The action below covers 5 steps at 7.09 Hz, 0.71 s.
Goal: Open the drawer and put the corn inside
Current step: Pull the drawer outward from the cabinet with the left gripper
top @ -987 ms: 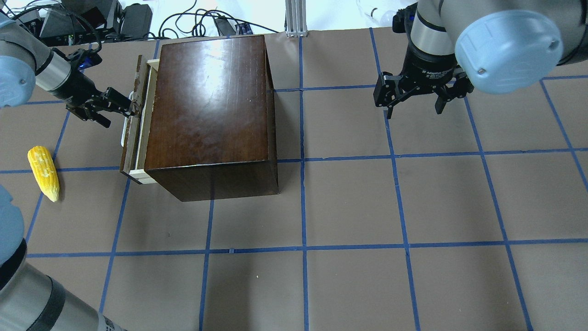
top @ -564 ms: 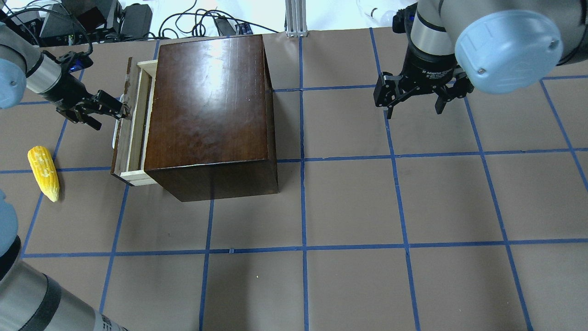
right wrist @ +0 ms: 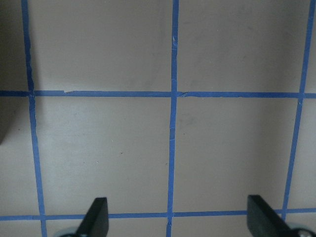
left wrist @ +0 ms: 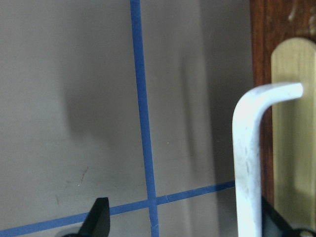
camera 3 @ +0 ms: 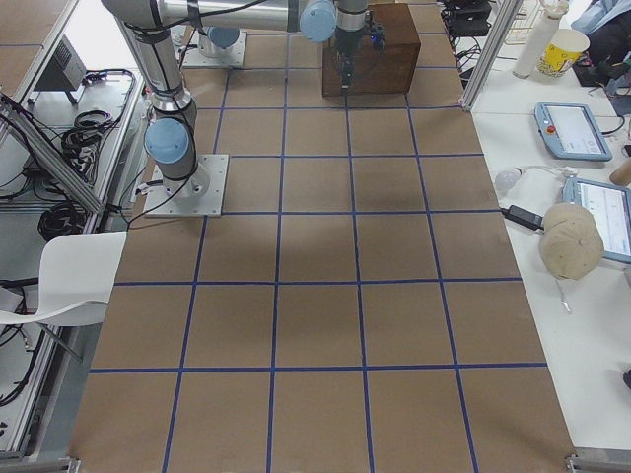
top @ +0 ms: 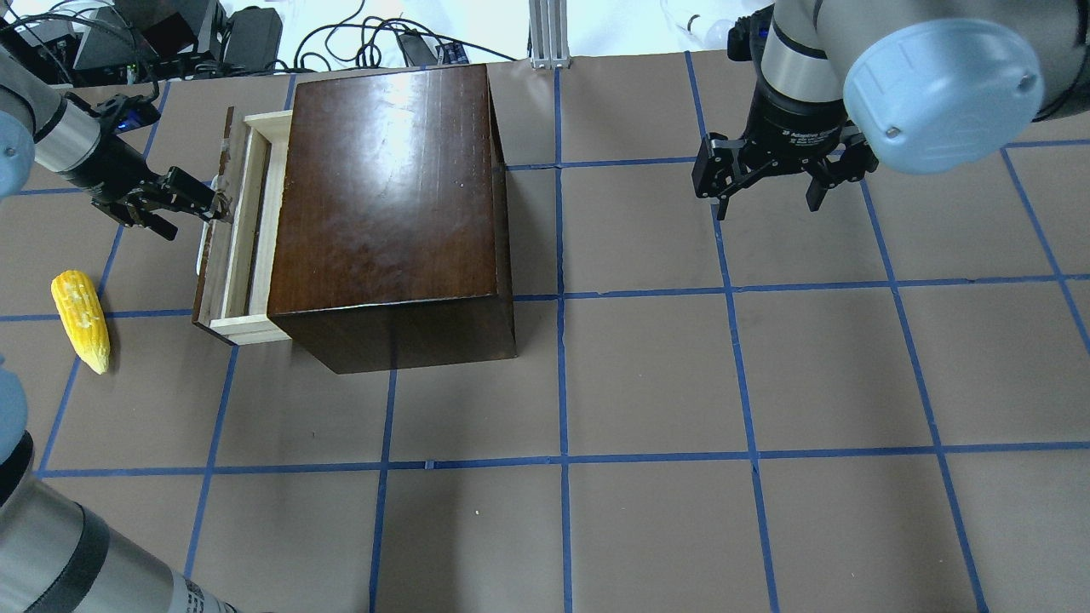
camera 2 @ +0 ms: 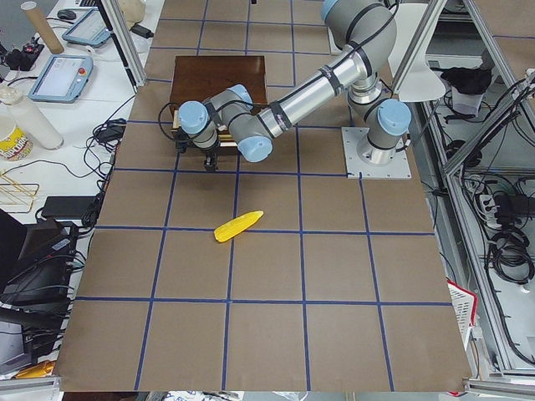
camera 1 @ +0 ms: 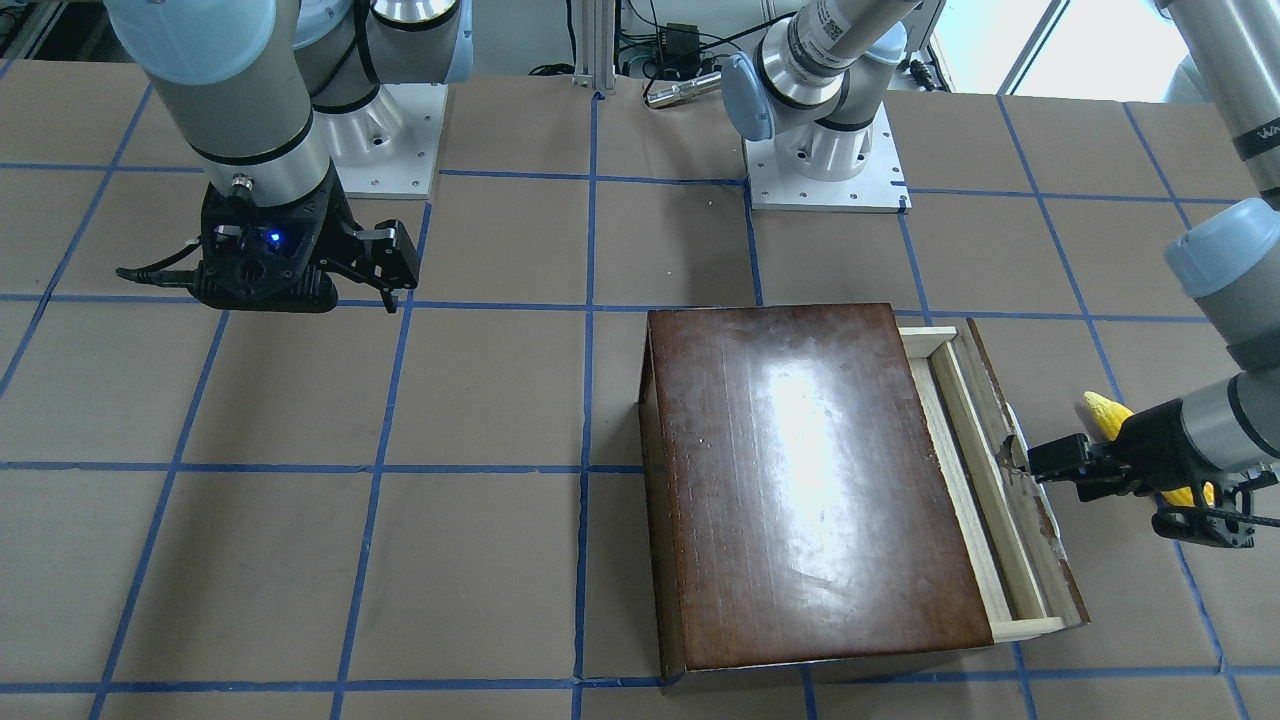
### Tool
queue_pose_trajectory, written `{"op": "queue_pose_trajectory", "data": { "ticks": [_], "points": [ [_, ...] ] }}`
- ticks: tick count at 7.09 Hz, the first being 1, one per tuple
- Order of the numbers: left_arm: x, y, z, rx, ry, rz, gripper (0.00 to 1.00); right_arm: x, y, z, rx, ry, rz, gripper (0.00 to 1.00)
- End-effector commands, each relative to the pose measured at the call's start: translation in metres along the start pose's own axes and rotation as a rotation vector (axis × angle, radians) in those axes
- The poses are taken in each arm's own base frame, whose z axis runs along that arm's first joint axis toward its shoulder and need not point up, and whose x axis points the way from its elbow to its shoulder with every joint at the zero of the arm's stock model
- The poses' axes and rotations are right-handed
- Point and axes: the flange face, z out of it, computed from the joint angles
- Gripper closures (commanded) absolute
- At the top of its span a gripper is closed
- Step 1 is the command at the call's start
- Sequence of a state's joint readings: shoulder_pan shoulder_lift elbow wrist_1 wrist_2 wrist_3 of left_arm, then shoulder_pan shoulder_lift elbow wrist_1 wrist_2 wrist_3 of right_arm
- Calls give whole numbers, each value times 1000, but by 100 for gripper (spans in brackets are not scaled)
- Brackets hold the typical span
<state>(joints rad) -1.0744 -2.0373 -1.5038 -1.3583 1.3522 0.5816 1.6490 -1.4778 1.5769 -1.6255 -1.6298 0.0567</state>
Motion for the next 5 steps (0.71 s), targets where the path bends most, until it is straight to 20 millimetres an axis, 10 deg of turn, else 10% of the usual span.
{"op": "queue_pose_trajectory", "data": {
  "ticks": [1, 5],
  "points": [
    [-3, 0, 0, -5, 2, 15, 0, 0, 0, 0, -2, 1, 0, 0],
    [-18, 4, -9, -6, -19, 30, 0, 0, 0, 0, 1, 1, 0, 0]
  ]
}}
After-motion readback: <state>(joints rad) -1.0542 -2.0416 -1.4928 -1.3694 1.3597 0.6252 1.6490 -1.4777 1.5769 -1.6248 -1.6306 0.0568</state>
